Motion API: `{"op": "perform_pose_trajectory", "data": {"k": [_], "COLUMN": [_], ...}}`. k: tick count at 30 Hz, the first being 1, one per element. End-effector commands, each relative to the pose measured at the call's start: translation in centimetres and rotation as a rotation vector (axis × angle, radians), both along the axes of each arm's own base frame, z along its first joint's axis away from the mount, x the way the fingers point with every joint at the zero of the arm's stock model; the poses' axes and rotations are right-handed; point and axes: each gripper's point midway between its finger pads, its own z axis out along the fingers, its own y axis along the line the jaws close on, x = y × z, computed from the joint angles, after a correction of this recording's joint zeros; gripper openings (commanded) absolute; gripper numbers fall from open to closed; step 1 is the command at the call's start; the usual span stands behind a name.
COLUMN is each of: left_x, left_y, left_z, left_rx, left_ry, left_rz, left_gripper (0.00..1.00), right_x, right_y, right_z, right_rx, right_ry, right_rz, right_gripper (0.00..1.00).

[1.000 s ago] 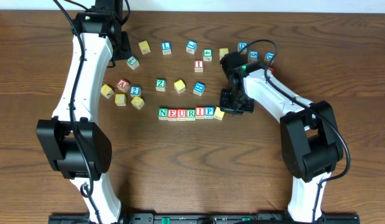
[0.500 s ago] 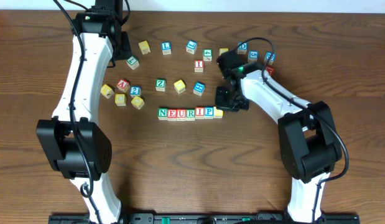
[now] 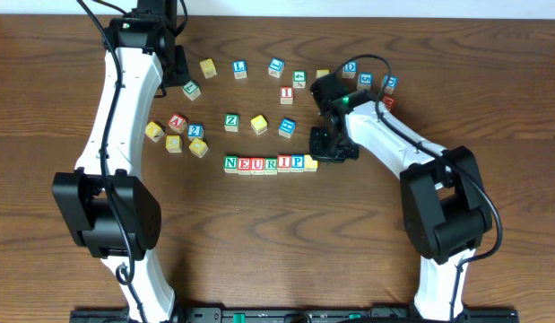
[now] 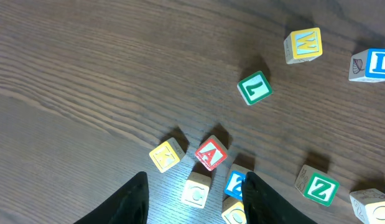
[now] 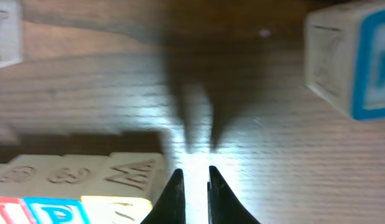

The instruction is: Spell out NEURIPS

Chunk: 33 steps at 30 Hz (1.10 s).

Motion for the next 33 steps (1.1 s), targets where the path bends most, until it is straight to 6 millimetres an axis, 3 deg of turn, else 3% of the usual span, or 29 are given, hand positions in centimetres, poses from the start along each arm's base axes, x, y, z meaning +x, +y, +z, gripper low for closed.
{"op": "perform_pose_trajectory", "data": {"k": [1,14,20,28,33], "left_x": [-0.1,-0.1,-0.1,-0.1,-0.1], "left_y": [0.3,0.3,0.3,0.3,0.3], "left_z": [2.0,2.0,2.0,2.0,2.0], "left_rx": [0.007,0.007,0.007,0.007,0.007], "left_ry": [-0.039,-0.039,-0.040,-0.039,-0.039], "left_rz": [-0.005,-0.005,-0.005,-0.005,-0.005], "left_gripper": [0.47,0.47,0.48,0.48,0.48], "right_x": [1.7,4.2,5.2,5.7,5.3], "right_y": [-0.3,1.2,4.3,8.7,10.4], "right_z": [1.5,5.7,6.9,6.2,5.4], "right_rx": [-0.001,0.027,0.117,0.181,0.190], "right_ry": [-0.047,-0.129,-0.193,-0.242,-0.247], "right_rz": [0.023,0.051,0.088,0.080,0.104], "right_gripper": [0.09,0.08,0.08,0.08,0.06]}}
